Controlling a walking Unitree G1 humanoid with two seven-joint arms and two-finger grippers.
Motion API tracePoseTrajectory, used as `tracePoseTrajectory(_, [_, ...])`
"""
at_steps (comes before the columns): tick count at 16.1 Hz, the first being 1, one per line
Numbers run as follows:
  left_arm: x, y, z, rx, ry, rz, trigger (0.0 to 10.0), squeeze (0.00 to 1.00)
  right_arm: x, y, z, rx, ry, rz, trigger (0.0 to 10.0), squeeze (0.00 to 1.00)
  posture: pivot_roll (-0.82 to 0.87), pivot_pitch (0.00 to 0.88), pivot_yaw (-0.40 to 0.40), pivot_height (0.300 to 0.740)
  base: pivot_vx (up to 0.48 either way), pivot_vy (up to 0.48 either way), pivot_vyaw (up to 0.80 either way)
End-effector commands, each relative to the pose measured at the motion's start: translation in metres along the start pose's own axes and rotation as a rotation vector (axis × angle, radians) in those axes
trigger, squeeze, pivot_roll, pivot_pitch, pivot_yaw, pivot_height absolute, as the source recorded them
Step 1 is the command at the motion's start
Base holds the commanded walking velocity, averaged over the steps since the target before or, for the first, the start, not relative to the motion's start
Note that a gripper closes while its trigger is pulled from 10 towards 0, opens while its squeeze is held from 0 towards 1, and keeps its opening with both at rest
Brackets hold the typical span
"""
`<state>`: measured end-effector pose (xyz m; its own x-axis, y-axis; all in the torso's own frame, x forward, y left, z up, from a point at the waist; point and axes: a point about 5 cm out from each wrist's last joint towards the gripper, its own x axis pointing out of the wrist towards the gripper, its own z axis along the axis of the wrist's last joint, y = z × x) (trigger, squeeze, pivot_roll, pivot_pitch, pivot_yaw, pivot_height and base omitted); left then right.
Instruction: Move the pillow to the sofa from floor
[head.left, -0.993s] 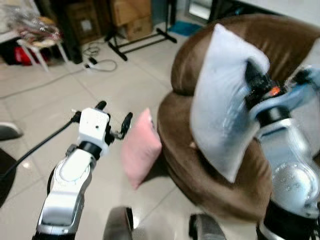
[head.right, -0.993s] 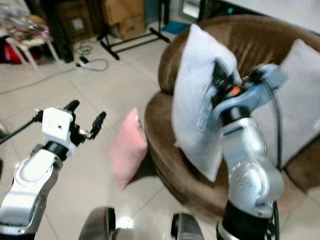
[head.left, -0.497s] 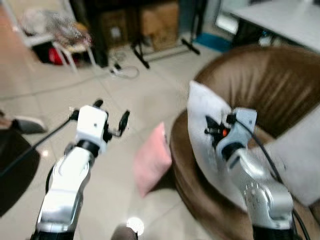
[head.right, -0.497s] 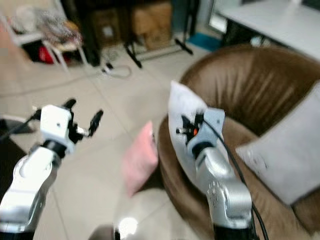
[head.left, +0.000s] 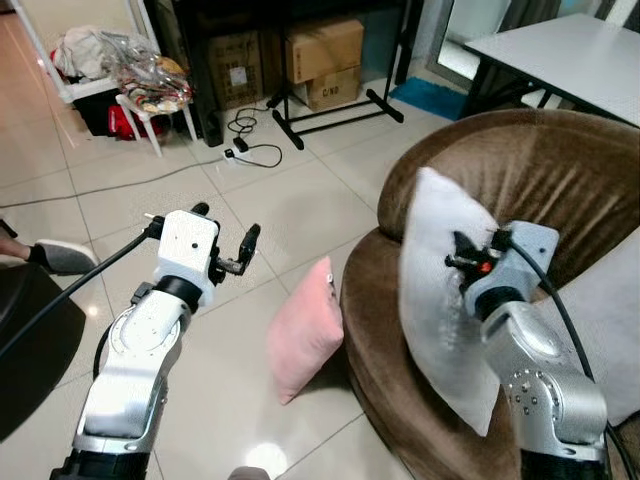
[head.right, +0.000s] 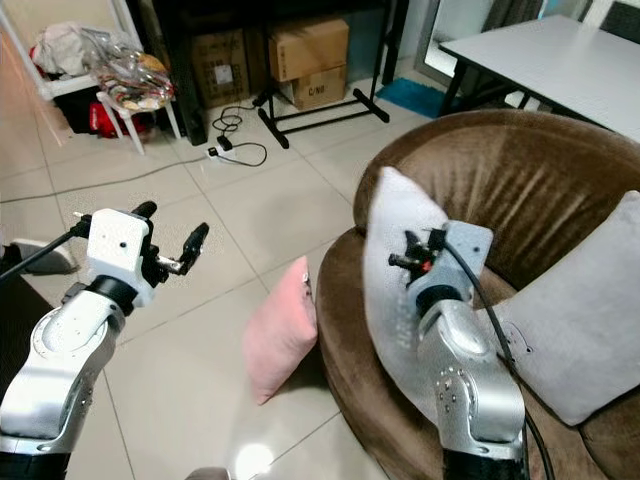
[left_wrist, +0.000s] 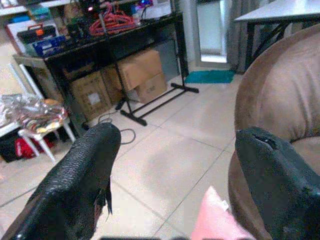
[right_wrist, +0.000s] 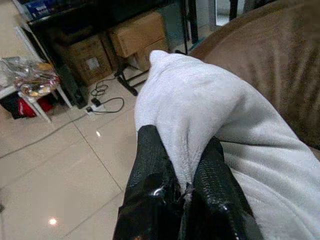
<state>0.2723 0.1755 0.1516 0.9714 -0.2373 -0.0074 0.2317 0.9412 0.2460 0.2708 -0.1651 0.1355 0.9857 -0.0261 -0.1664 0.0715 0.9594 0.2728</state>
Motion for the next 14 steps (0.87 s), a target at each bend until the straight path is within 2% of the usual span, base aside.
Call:
tracePoseTrajectory(1, [-0.001, 0.000, -0.004, 0.017, 0.013, -0.003, 10.0, 0.00, -0.002, 0.012, 0.003, 0.009, -0.038, 0.055, 10.0, 0.00, -0.04, 0.000, 0.008, 0.740, 0.000, 0.000, 0.00])
tracePoseTrajectory(4, [0.002, 0.002, -0.002, 0.021, -0.006, 0.015, 10.0, 0.00, -0.001, 0.023, 0.005, 0.044, -0.042, 0.115, 10.0, 0.00, -0.03, 0.000, 0.006, 0.740, 0.000, 0.000, 0.00])
tracePoseTrajectory(6, [0.001, 0.003, 0.001, 0.009, -0.024, -0.011, 10.0, 0.00, -0.002, 0.028, 0.004, 0.058, -0.043, 0.149, 10.0, 0.00, -0.03, 0.000, 0.007, 0.740, 0.000, 0.000, -0.77])
tracePoseTrajectory(10, [0.000, 0.006, 0.003, 0.000, -0.042, -0.016, 10.0, 0.00, -0.003, 0.033, 0.001, 0.060, -0.039, 0.178, 10.0, 0.00, -0.02, 0.000, 0.007, 0.740, 0.304, 0.000, -0.77])
tracePoseTrajectory(14, [-0.001, 0.006, 0.004, 0.004, -0.044, -0.023, 10.0, 0.00, -0.002, 0.040, 0.001, 0.035, -0.046, 0.227, 10.0, 0.00, -0.01, 0.000, 0.005, 0.740, 0.327, 0.000, 0.00])
